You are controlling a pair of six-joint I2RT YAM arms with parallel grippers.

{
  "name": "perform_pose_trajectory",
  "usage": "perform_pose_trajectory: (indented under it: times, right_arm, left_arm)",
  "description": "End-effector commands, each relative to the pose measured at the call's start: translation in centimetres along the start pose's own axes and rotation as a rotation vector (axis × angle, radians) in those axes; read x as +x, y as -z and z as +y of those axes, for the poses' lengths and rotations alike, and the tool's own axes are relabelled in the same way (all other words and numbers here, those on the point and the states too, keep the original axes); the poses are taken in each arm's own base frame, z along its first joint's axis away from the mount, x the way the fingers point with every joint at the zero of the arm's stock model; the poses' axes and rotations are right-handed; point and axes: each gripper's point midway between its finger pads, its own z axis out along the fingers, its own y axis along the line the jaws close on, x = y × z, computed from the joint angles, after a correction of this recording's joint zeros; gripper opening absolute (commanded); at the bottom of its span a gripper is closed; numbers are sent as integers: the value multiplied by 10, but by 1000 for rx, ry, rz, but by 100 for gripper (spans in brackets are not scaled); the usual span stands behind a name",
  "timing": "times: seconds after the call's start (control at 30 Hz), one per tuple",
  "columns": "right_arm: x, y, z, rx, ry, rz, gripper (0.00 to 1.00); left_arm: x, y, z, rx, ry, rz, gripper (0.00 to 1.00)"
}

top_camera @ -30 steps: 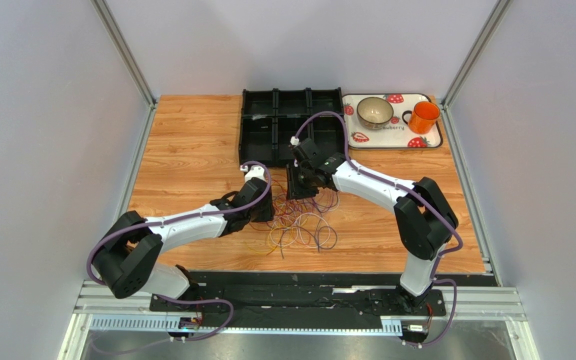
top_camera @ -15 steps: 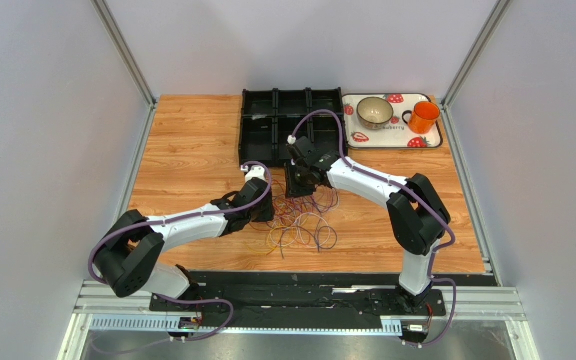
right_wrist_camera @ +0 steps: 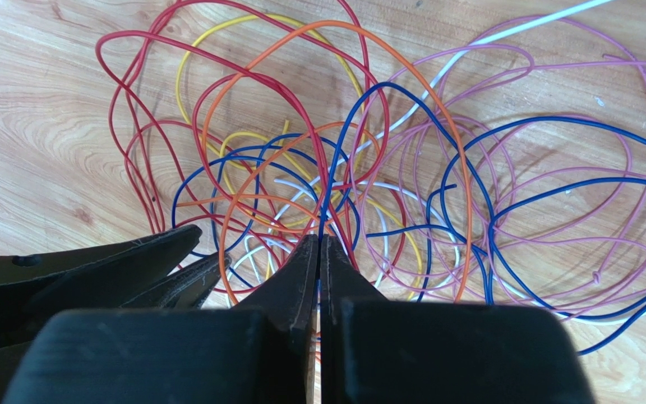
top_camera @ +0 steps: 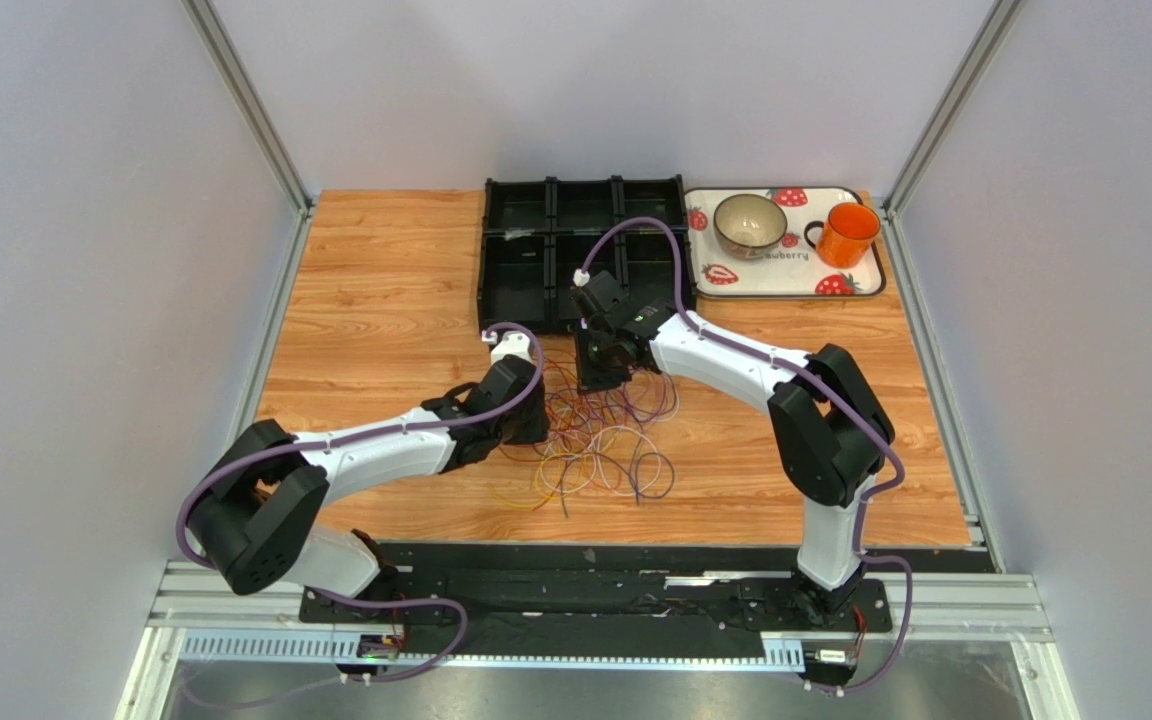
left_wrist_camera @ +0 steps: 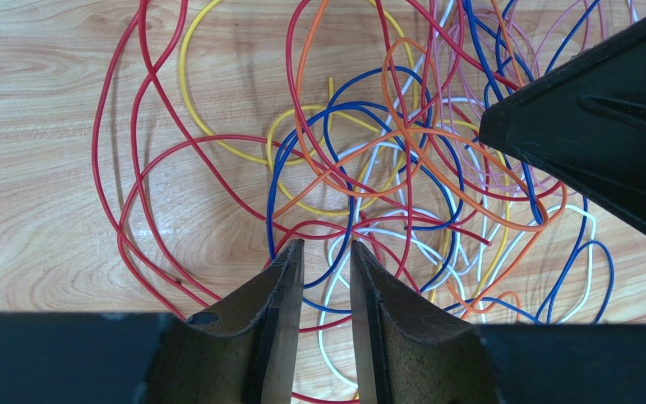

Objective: Untangle the cables
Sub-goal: Untie the cable.

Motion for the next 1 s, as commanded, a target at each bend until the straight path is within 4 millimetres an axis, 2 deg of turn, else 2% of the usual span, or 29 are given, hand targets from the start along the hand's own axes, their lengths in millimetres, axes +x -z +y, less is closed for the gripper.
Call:
perform_pose_trajectory:
  times: [0.0, 0.03, 0.1, 0.13, 0.17, 0.27, 0.43, 0.53, 0.6, 0.77, 0.97]
  right_arm:
    - [-19, 21, 12, -23, 27, -51, 0]
    - [-30, 35, 19, -43, 33, -87, 0]
    - [-39, 53, 23, -48, 52, -114, 0]
    - [-45, 66, 28, -63, 59, -139, 0]
    - [-52, 79, 31, -70, 69, -158, 0]
    - [-63, 108, 39, -98, 82, -209, 0]
    - [-67, 137, 47, -144, 86, -250, 0]
    - [-66, 149, 51, -170, 85, -263, 0]
    - [-66, 160, 52, -181, 86, -279, 0]
    - [-69, 180, 53, -201, 91, -323, 0]
    - [-71, 200, 52, -202, 97, -365, 0]
  left_arm:
    - [-10, 3, -10, 31, 3, -14, 35]
    - [-13, 7, -15, 49, -15, -16, 35]
    - [-19, 19, -21, 71, -44, -33, 42]
    - [-29, 30, -28, 81, -69, -78, 46]
    - [-34, 36, -30, 84, -84, -97, 56]
    - [-50, 55, -33, 100, -113, -170, 69]
    - [-81, 83, -33, 123, -116, -309, 71]
    - [-93, 94, -42, 190, -181, -383, 70]
    - [-100, 95, -50, 224, -224, -427, 70]
    - [-103, 87, -73, 296, -284, -421, 68]
    - [-107, 73, -85, 315, -308, -427, 68]
